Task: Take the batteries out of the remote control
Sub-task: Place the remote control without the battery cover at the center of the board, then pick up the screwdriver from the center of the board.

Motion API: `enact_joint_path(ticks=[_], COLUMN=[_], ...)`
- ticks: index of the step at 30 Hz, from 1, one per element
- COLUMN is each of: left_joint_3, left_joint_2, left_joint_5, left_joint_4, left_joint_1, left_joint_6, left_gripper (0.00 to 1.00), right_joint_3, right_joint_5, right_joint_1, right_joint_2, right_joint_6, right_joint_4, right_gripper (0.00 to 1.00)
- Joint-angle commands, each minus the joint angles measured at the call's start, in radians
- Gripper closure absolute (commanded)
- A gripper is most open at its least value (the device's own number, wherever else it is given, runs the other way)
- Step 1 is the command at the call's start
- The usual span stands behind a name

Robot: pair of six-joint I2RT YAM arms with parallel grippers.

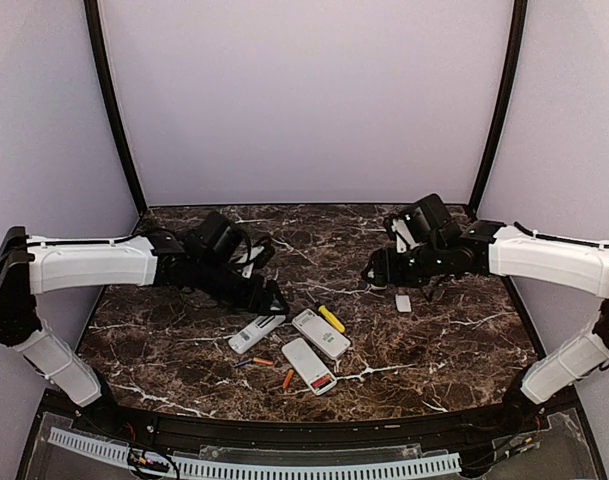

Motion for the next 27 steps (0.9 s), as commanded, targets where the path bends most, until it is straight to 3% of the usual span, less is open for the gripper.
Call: enact_joint_path(ticks=[1,6,12,18,27], left_joint_3=[0.059,0.09,0.116,0.077,0.072], left_joint_2=[-0.104,-0.179,-0.183,-0.21,-0.206], left_joint_5=[-0.016,-0.016,-0.058,-0.136,-0.126], left_joint_4=[-0.146,-0.184,-0.195,-0.173,-0.166], left_joint_1=[0.131,0.334,0.488,0.548,0.548], left_joint_6=[0.097,0.209,0.298,0.333,0.33], left_gripper=[0.26,0.2,0.19,0.19,0.19], right_joint_3=[0.079,0.131,0.18,0.222,0.281], right_joint_5=[0.015,0.018,0.0,0.015,0.052], right_joint_1=[0.087,0.155,0.182,0.197,0.203], right_joint_2=[0.089,0.194,0.295,0.377,0.461], right_joint_6=[-0.068,-0.081,-0.09,-0.094,-0.105], right_joint_4=[-0.03,-0.049,-0.052,-0.088,-0.123], right_gripper=[0.39,0.46,0.5,0.53,0.58])
